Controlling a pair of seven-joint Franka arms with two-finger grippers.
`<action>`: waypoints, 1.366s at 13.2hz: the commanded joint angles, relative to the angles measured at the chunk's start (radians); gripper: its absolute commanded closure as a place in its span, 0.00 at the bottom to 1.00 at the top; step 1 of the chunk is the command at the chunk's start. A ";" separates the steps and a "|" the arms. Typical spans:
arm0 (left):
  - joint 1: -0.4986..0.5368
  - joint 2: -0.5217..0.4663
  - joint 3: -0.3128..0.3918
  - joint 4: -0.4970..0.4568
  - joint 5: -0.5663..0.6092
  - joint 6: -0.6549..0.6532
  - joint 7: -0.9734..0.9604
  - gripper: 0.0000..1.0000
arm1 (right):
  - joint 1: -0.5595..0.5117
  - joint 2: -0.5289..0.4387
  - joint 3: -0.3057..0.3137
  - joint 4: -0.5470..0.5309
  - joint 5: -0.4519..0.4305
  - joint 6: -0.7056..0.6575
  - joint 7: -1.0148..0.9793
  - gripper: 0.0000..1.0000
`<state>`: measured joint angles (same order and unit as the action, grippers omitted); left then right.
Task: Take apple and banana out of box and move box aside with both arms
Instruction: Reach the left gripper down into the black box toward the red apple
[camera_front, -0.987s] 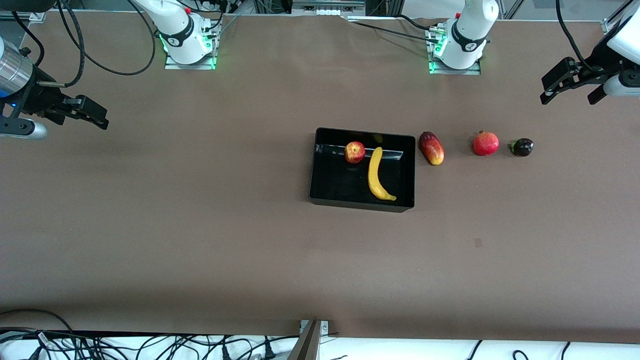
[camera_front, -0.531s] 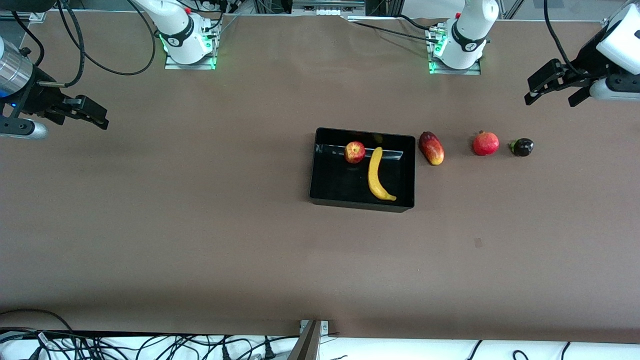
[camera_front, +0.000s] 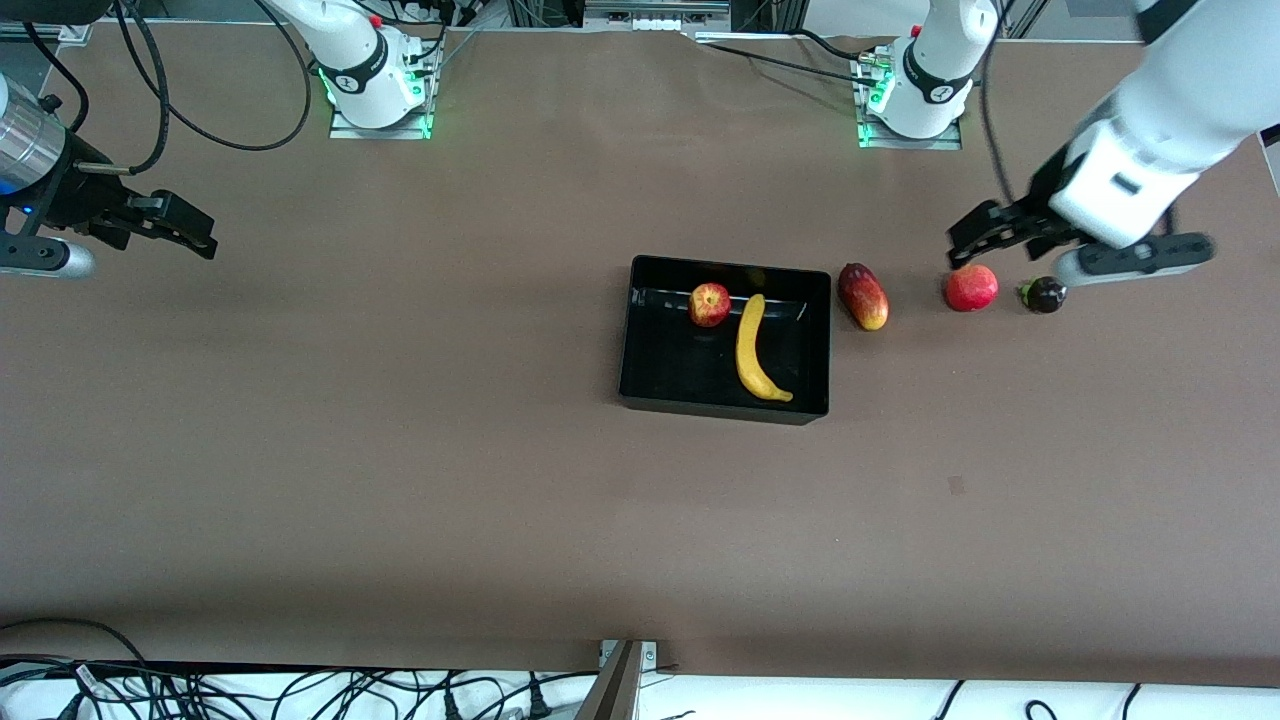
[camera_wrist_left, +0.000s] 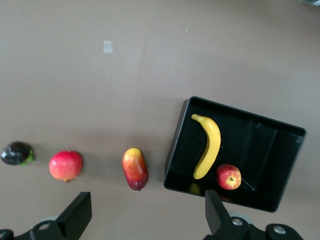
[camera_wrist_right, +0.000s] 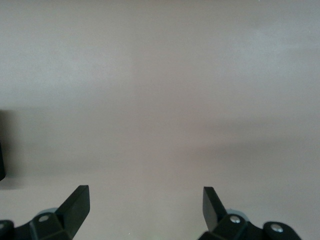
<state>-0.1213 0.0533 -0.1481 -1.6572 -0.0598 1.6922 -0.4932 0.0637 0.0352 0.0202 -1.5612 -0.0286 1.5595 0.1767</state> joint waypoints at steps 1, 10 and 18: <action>-0.101 0.103 0.007 0.011 0.083 0.046 -0.201 0.00 | -0.012 0.003 0.012 0.017 -0.010 -0.018 0.001 0.00; -0.234 0.321 0.007 -0.047 0.084 0.323 -0.565 0.00 | -0.008 0.003 0.017 0.018 -0.010 -0.016 0.001 0.00; -0.267 0.362 -0.001 -0.053 0.093 0.379 -0.648 0.00 | -0.008 0.003 0.017 0.018 -0.010 -0.015 0.001 0.00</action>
<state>-0.3755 0.4100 -0.1490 -1.7033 0.0042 2.0506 -1.1044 0.0639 0.0351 0.0247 -1.5609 -0.0286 1.5592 0.1767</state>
